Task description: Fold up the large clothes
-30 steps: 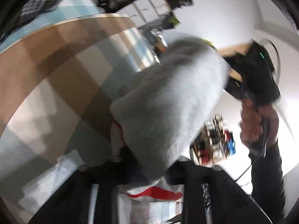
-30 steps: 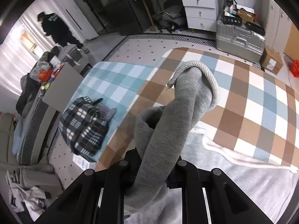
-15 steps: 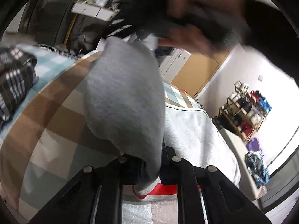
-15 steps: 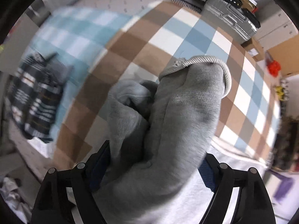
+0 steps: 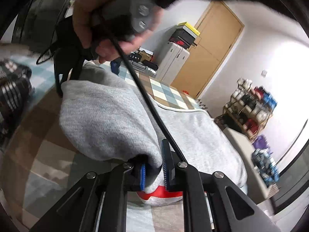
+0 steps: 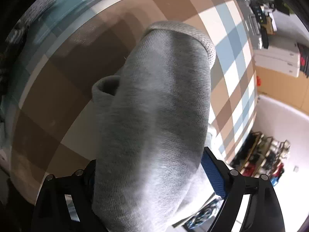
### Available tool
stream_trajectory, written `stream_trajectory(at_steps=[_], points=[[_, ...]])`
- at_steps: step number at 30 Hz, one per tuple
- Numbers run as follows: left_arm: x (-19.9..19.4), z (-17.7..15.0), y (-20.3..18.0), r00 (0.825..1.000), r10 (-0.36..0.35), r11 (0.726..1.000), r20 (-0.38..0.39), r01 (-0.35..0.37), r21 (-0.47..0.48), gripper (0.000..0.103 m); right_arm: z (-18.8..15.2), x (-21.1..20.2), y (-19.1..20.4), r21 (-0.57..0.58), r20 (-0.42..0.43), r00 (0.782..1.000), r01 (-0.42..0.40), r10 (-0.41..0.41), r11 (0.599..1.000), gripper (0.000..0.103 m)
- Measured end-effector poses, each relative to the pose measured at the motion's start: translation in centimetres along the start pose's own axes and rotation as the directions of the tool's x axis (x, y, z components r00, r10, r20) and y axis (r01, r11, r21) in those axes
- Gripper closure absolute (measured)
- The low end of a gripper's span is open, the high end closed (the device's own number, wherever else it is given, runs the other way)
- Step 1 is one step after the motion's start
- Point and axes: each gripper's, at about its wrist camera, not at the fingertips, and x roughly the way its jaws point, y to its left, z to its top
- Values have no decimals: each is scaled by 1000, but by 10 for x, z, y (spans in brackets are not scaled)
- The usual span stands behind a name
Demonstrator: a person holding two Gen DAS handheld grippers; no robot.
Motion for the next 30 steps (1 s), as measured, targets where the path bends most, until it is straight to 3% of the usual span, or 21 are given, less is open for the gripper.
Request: stream_trajectory(at_steps=[1,2,4,6,8,10,11,13,14,16,17,19,21,23,27,30], points=[[-2,-2,3,1000,-12,1000,1,12,-18,94,-3,2,1,-3,4,1000,-16,16,1000,59],[-4,-1,9,999,-36,998,5,36,-52,94,-6,2,1,2,19,1000,-19,19,1000,71],[-8,0,23,996,-82,990,16,84,-117,94,-13,0,-6,20,67,997,-47,46,999,80],[-10,1,32,990,-137,975,33,141,-171,94,-22,-8,-23,56,148,980,-140,130,989,85],[-8,2,42,978,-205,949,47,210,-235,94,-37,-18,-51,102,258,932,-289,255,952,89],[-11,5,50,962,-262,920,81,274,-280,94,-59,-22,-87,154,367,855,-445,367,882,89],[-13,6,51,954,-286,910,94,301,-286,94,-75,-22,-111,167,426,797,-535,429,828,89],[-18,8,50,935,-333,893,121,354,-278,94,-99,-24,-141,173,505,724,-619,470,767,89],[-18,10,47,928,-350,888,127,372,-272,94,-118,-24,-160,155,551,670,-668,497,728,89],[-22,13,41,910,-387,875,151,414,-251,94,-139,-25,-181,150,606,613,-714,507,684,89],[-24,15,36,903,-399,875,158,426,-230,94,-150,-22,-195,134,638,571,-743,517,656,90],[-27,19,21,905,-396,892,156,420,-169,94,-168,-19,-214,122,679,520,-775,517,620,90],[-30,22,6,916,-375,914,140,391,-108,94,-187,-6,-232,101,716,454,-818,530,566,90],[-28,23,-13,920,-372,921,122,383,-77,94,-203,2,-248,81,749,406,-841,523,535,90],[-24,28,-56,932,-353,935,80,353,14,94,-227,10,-267,43,799,331,-864,502,501,90],[-18,29,-79,928,-370,929,41,368,50,94,-262,26,-288,18,840,268,-882,471,471,90]])
